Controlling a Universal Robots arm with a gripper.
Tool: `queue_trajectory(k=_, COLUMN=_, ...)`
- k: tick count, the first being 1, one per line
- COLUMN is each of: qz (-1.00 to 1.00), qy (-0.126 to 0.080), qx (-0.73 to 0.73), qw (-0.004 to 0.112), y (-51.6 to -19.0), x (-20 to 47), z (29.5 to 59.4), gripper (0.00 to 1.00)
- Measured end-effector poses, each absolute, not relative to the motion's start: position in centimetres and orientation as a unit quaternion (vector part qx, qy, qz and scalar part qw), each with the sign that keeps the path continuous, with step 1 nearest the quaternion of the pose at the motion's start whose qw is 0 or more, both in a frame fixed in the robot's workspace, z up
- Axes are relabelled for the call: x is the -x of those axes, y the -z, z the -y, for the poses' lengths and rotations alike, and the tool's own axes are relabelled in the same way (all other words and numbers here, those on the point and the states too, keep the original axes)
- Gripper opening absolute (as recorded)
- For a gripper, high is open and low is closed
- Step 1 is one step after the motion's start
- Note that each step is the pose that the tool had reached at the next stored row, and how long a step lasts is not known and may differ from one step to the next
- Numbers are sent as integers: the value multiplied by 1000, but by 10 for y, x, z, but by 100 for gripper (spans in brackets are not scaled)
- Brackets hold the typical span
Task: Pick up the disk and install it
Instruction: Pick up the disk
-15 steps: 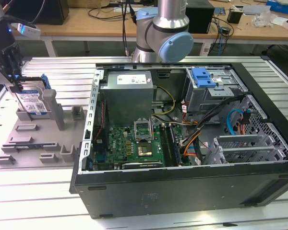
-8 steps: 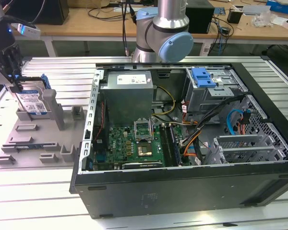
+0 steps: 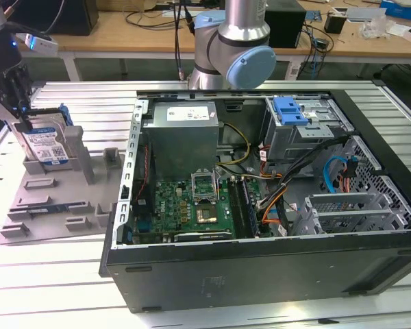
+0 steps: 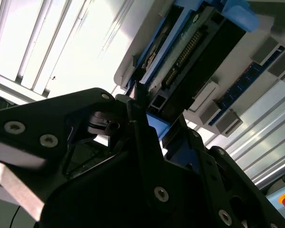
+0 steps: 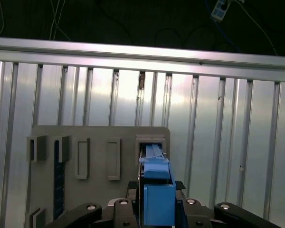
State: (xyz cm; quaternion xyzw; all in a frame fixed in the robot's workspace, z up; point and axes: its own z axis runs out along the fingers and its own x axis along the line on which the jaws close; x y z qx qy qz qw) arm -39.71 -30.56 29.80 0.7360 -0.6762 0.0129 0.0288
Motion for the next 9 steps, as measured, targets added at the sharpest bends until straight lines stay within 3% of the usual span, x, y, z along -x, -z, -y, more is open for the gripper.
queue_trajectory(k=9, qz=676, qy=-13, qx=-736, qw=29, y=-298, x=397, z=306, gripper=37)
